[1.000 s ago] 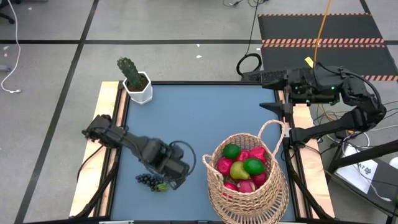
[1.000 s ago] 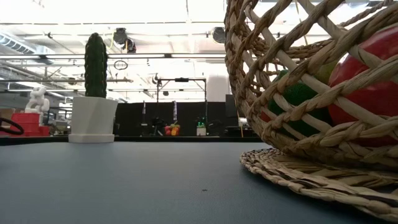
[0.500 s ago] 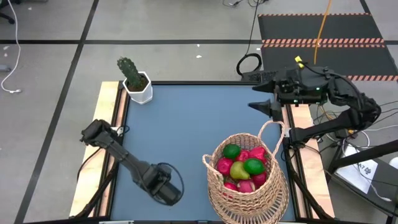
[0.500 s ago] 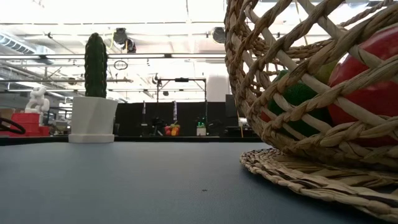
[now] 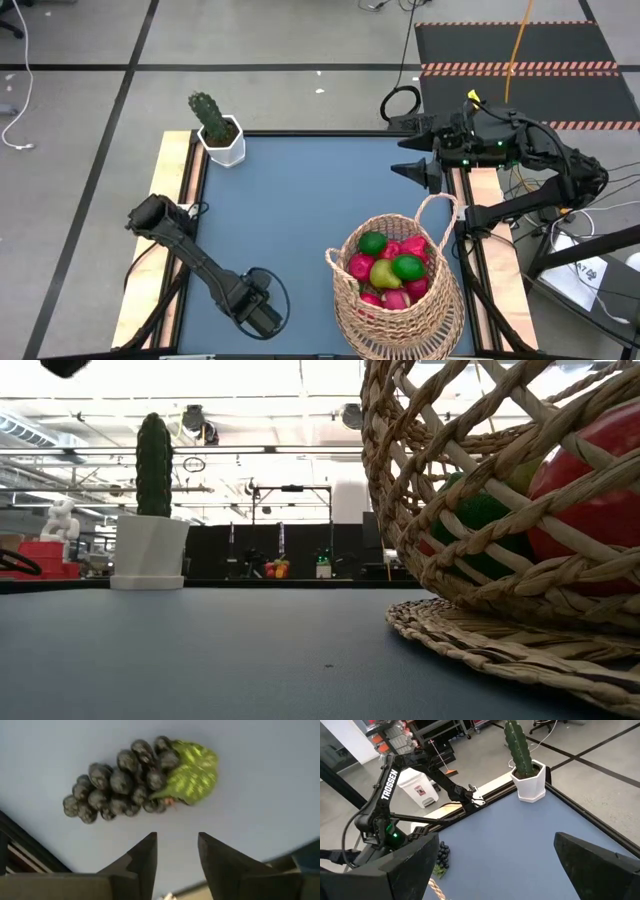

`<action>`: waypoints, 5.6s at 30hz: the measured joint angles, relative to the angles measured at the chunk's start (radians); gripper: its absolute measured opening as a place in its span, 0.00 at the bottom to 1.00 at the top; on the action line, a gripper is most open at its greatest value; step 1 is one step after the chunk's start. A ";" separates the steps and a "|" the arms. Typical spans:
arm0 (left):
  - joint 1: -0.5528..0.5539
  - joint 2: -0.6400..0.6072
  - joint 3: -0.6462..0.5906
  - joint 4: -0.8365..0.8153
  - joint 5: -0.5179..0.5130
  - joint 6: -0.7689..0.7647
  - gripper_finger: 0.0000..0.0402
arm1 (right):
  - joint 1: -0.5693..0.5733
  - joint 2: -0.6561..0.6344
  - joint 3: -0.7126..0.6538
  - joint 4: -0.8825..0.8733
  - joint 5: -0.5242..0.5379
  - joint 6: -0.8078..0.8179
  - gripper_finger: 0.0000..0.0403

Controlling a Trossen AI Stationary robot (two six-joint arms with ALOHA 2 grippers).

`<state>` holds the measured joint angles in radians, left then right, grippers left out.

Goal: Build produce basket
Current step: Put the purple grapes into the brown basket

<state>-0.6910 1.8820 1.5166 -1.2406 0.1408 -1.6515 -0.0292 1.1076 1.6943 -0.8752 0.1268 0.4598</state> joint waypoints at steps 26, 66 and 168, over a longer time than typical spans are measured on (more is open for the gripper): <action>0.047 0.001 -0.094 0.133 0.015 0.067 0.33 | 0.000 0.000 0.000 0.003 0.002 -0.034 0.97; 0.054 0.000 -0.218 0.262 -0.024 0.060 0.26 | 0.000 0.000 0.000 0.003 0.001 -0.028 0.97; 0.141 -0.049 -0.214 0.247 -0.081 0.008 0.26 | 0.014 0.000 0.000 0.003 -0.027 -0.034 0.97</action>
<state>-0.5503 1.8332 1.3025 -0.9932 0.0601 -1.6440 -0.0151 1.1076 1.6943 -0.8722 0.0994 0.4259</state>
